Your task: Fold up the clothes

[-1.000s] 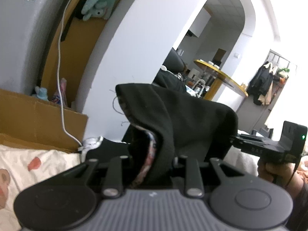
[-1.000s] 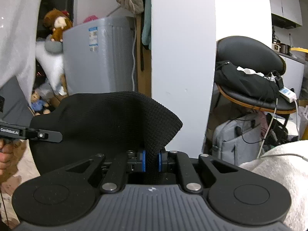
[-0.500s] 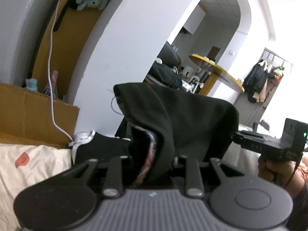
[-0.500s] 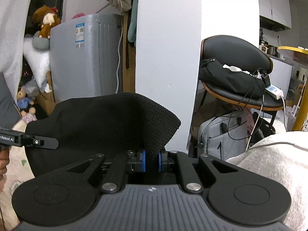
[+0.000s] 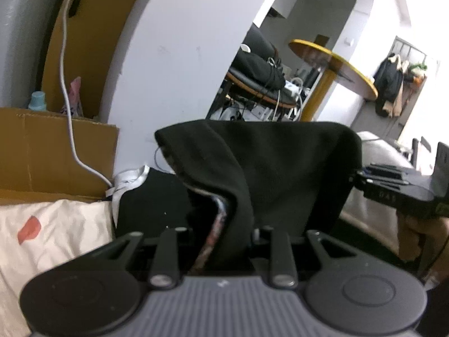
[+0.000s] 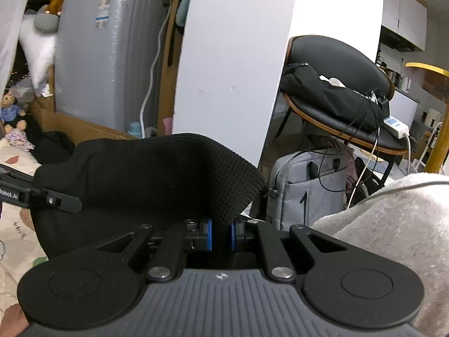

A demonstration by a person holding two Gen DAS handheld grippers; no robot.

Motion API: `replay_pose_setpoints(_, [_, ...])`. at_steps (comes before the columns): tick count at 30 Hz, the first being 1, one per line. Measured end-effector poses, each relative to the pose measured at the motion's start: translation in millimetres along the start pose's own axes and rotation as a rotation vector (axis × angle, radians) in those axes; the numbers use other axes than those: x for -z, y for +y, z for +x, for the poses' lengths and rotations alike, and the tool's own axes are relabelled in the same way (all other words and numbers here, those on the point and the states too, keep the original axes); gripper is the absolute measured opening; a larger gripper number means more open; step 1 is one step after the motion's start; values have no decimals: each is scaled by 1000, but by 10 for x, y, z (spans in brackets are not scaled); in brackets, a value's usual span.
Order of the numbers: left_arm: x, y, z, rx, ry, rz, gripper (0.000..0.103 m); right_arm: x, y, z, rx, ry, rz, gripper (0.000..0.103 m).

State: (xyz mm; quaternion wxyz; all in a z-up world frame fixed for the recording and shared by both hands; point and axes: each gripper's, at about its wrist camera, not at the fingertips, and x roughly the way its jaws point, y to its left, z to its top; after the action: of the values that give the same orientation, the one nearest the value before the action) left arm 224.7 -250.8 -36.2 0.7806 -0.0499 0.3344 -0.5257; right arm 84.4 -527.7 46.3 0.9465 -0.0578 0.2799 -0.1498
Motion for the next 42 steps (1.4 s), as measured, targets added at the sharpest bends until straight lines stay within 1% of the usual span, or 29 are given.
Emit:
replay_pose_setpoints(5, [135,-87,185,-26,-47,33,29,31,-22,95,49,-9,-27,12])
replay_pose_setpoints(9, [336,-78,368,2,-123,-11,29,41,-26,127,104,-12,-60,12])
replay_pose_setpoints(14, [403,7,564,17,-153,-56,29,41,-61,249,138,-17,-83,12])
replay_pose_setpoints(18, [390,95,682,8,-171,-53,29,63,-101,440,151,-12,-76,12])
replay_pose_setpoints(23, [349,263,803,5,-179,-43,29,86,-130,764,142,-17,-64,12])
replay_pose_setpoints(28, [259,477,968,-24,-199,-44,29,47,-143,1101,129,-16,-46,13])
replay_pose_setpoints(29, [249,500,988,-29,-199,-45,29,18,-132,1232,126,-16,-52,13])
replay_pose_setpoints(33, [127,720,1222,-41,-180,-51,29,-22,-153,1499,107,-4,-47,13])
replay_pose_setpoints(35, [97,777,1325,-45,-168,-44,29,-29,-181,1701,106,11,-48,13])
replay_pose_setpoints(39, [71,896,1532,-57,-156,-35,29,5,-233,2041,104,44,-35,13])
replay_pose_setpoints(42, [60,1060,1704,-71,-154,-57,29,42,-249,2248,98,63,-25,13])
